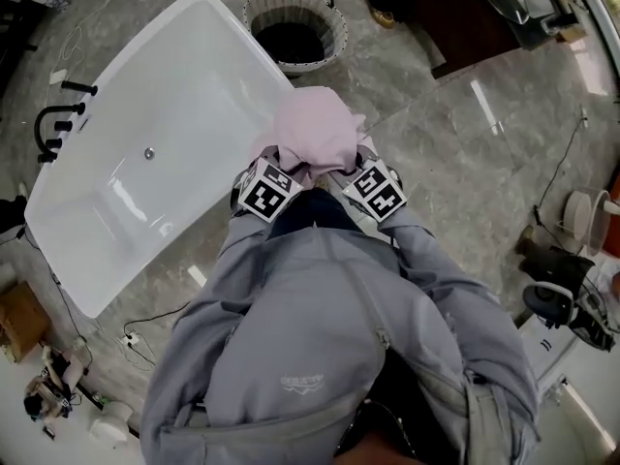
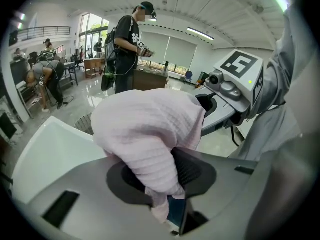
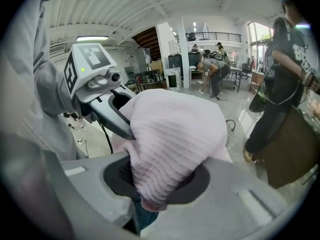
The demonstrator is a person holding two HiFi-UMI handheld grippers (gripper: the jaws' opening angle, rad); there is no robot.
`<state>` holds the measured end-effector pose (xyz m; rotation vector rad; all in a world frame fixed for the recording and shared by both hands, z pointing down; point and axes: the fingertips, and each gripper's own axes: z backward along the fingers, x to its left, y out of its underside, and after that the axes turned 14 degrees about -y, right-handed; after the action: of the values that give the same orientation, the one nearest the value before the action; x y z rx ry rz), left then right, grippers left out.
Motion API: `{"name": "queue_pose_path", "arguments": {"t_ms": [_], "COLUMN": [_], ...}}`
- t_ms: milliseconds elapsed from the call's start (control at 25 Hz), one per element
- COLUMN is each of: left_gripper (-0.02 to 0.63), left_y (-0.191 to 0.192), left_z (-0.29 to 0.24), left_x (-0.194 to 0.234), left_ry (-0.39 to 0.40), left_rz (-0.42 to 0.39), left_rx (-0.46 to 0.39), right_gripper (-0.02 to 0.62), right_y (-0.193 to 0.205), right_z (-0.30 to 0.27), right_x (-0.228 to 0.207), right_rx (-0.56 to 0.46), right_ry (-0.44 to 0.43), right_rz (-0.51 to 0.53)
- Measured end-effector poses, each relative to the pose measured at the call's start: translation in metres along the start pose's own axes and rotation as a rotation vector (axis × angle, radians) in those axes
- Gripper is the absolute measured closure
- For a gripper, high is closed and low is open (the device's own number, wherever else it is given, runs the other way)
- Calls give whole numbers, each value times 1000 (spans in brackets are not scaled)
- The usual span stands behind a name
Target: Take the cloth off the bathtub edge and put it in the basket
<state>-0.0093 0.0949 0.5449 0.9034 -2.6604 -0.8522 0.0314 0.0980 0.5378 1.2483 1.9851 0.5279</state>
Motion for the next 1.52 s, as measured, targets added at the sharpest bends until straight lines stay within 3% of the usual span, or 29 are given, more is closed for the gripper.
{"name": "queue_pose_path", "arguments": {"t_ms": [720, 1520], "left_gripper": [485, 485], "left_y": [-119, -180], "left_z": [91, 142], "left_x": [0, 54], "left_ry": [-35, -98], "left_rz": [-111, -153], "left_rx": [-283, -466], "right_gripper": [495, 495], "right_y": [-103, -193], "right_z": [114, 140], "right_x": [16, 4], "right_rx": [-204, -325], "right_ry": [186, 332], "right_rz": [76, 175]}}
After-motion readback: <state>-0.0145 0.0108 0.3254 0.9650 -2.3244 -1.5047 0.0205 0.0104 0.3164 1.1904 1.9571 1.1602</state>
